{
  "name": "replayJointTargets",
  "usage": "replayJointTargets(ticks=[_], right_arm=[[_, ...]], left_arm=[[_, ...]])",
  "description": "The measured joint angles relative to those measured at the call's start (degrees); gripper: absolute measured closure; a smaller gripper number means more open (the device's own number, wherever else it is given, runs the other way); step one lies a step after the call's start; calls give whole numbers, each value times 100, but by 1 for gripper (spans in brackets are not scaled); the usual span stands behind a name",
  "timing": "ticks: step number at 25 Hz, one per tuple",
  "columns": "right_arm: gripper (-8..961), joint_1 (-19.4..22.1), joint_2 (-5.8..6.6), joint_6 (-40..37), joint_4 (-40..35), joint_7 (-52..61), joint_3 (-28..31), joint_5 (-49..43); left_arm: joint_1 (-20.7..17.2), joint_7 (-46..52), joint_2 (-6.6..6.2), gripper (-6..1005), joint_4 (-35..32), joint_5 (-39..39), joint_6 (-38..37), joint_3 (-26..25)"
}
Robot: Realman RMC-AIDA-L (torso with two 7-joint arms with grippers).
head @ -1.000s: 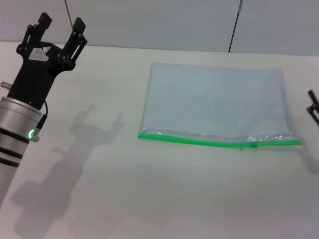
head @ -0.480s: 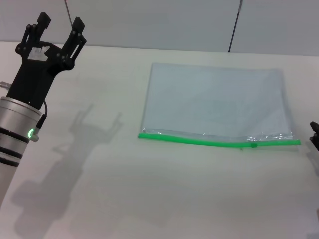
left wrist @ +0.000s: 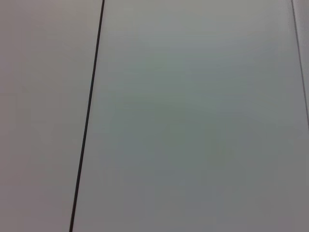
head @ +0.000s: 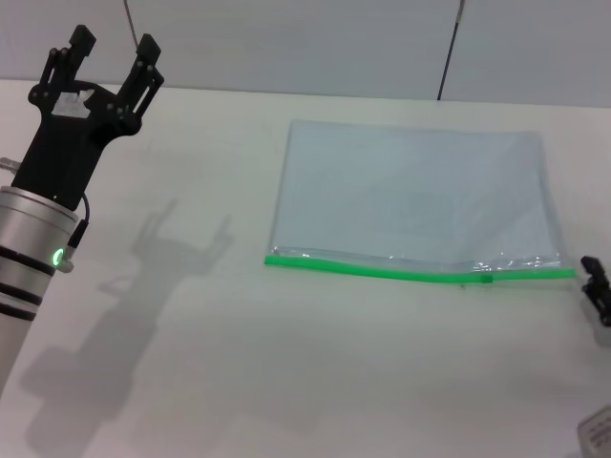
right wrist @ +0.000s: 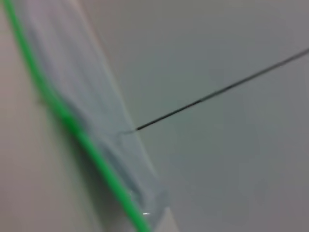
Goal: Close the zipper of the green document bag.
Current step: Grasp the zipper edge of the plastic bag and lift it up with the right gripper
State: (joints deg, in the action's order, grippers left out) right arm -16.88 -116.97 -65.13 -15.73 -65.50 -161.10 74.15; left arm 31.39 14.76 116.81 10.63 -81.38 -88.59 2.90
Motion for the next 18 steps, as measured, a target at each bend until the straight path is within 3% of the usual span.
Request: replayJointTargets(ticks=[18], right_arm=[[169,-101,20,608,-230,-711,8,1]], left_arm=[[-2,0,0,183,0,-1,-1,0]])
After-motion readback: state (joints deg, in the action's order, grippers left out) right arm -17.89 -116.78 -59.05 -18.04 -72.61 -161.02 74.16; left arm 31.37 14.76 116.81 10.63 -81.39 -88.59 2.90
